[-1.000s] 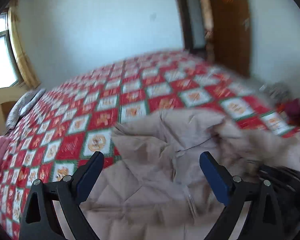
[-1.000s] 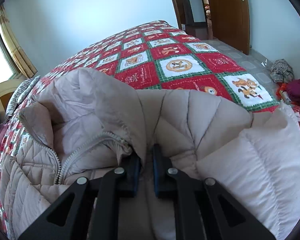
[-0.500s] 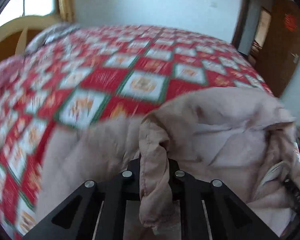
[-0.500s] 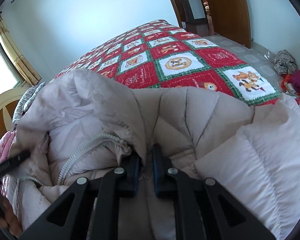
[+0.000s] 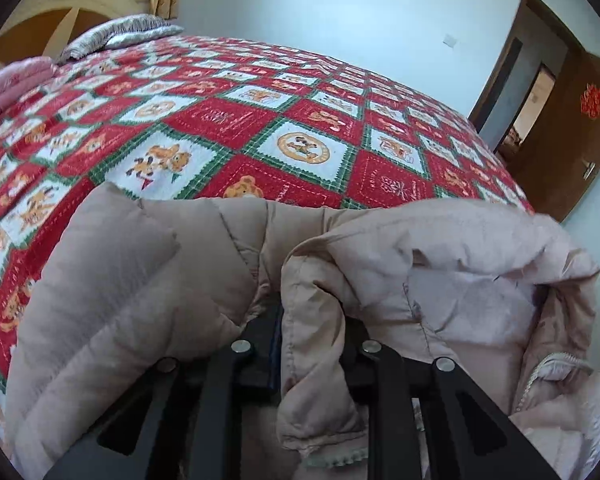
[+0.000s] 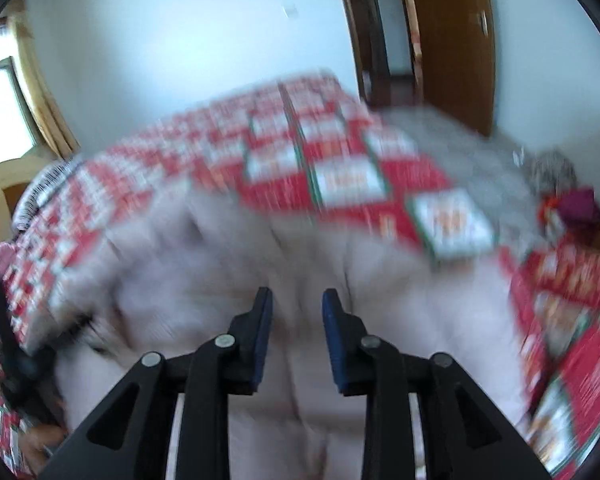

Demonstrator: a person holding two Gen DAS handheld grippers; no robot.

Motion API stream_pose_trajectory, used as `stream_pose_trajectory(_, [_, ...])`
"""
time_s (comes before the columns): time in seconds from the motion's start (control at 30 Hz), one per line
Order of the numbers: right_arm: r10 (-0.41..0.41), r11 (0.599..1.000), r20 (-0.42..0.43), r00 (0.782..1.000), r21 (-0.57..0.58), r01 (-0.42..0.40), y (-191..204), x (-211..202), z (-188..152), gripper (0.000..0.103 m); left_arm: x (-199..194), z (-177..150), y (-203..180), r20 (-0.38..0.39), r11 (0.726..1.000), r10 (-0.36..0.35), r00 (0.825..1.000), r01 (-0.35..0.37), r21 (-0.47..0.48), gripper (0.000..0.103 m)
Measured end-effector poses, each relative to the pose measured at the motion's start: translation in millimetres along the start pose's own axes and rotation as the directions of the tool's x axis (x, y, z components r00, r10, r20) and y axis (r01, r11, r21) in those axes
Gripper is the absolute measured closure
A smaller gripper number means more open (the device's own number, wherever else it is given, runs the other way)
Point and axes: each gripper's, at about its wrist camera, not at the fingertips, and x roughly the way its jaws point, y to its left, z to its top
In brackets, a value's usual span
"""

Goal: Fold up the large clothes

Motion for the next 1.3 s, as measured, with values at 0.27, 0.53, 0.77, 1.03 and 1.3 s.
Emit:
stream_pose_trajectory(0.27, [0.199,0.966,-0.278,0.94,0.218,-0.14,23,116,36,0.063,1,1,3,0.0,1.0,-0.024,1.0,0.024,-0.008,0.079])
stream_pose_trajectory(0.53, [-0.011,0.968,-0.213,0.977,-0.249,-0.044,59,94,-50,0.066,1,5,9,-0.023,0.995,-0.093,0.995,0.092,-0.041,0.075])
stream_pose_trajectory(0.77, [0.024,0.972,-0.208,0.978,-0.224,-0.072,47,95,-48,0.063,-67,3,5,-0.036,0.989,-0.104,0.994,0.107,0.1,0.047])
stream_pose_trajectory(1.03, [0.03,0.972,-0.204,0.978,-0.221,-0.076,53,96,-47,0.063,-112,29,-1,-0.011,0.976,-0.196,0.981,0.196,0.093,0.034])
stream_pose_trajectory(1.3, [0.054,0.975,-0.196,0.979,-0.2,-0.094,49,95,-47,0.063,-25,60,-70,-0.037,0.962,-0.153,0.988,0.157,0.221,0.034])
